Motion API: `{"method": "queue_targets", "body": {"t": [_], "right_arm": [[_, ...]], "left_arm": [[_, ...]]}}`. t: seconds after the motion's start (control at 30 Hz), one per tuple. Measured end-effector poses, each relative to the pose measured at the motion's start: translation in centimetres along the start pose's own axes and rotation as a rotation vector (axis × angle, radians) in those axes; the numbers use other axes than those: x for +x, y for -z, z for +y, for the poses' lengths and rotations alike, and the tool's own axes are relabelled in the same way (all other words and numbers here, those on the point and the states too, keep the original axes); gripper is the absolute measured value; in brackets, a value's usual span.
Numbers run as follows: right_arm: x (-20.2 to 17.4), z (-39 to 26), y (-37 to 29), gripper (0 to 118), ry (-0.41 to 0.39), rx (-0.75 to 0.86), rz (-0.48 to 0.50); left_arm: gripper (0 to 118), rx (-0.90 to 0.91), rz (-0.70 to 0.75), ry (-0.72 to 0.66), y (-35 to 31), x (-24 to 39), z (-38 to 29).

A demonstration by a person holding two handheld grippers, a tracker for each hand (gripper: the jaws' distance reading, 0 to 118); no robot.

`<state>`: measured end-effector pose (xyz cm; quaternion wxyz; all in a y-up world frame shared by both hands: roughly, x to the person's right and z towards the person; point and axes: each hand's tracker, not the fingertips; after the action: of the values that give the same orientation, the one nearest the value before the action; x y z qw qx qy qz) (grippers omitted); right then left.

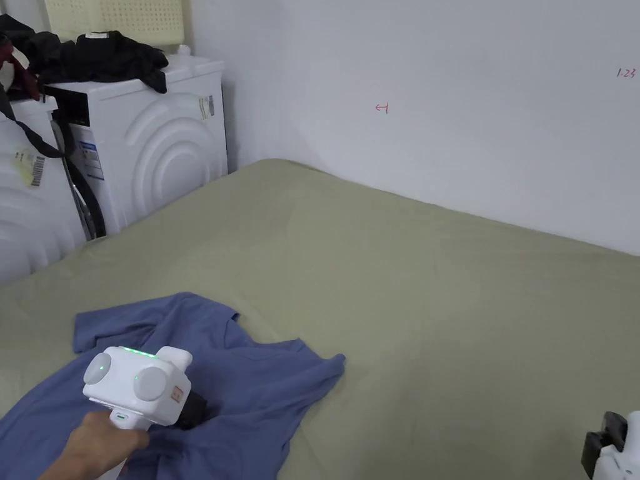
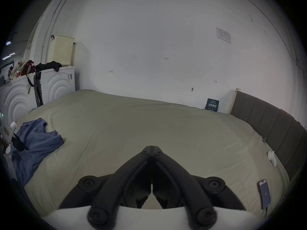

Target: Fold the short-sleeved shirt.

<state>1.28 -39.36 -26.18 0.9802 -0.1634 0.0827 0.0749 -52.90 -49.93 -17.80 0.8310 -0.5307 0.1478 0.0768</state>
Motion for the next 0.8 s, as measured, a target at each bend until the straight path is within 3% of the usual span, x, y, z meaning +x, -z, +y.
{"method": "queue_targets", "body": {"t": [0.07,0.1,0.27,0.47,0.8], "right_arm": [[-0.1,-0.1,0.0,2,-0.003,-0.002,-0.001],[-0.1,-0.1,0.0,2,-0.004,-0.005,0.001],[0.2,-0.2,-0.2,2,0.003,-0.011,0.001],[1.3,-0.1,-0.4,2,0.019,-0.009,-0.011],[3.2,0.7,-1.6,2,0.065,0.023,-0.034]], "left_arm": [[32,0.013,-0.003,-0.005,-0.1,-0.1,0.3],[0,0.022,0.028,0.004,0.0,0.1,0.4],[0,0.037,0.014,0.002,-0.7,-0.3,0.3],[0,0.255,-0.101,-0.086,-6.6,-0.9,2.8],[0,0.55,-0.224,0.014,-18.9,5.1,7.7]]}}
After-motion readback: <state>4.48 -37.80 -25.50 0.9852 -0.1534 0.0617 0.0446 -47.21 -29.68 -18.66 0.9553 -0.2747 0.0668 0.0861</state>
